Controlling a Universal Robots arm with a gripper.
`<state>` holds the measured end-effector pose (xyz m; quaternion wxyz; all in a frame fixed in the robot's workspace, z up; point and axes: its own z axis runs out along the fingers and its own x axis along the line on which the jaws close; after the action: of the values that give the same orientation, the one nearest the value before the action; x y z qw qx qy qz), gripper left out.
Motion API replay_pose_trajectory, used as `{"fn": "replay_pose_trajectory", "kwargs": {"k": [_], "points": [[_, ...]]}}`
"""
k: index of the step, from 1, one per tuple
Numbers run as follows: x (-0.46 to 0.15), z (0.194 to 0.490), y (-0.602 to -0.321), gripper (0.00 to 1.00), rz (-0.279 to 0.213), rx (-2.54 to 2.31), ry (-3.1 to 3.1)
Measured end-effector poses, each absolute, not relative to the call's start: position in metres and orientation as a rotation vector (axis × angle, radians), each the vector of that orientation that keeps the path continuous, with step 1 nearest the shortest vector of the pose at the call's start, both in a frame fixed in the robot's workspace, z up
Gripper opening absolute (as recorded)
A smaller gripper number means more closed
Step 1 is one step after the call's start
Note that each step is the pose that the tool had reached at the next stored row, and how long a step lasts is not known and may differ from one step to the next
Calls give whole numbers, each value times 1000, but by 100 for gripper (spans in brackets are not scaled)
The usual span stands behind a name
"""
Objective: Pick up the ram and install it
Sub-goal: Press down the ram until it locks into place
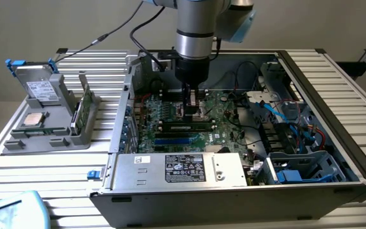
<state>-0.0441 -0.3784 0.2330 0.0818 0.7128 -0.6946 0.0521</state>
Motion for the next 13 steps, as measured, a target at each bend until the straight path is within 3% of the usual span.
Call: {"fn": "replay_pose_trajectory", "kwargs": {"k": [13], "points": [[-44,222,-378,10,156,2130,-2075]]}}
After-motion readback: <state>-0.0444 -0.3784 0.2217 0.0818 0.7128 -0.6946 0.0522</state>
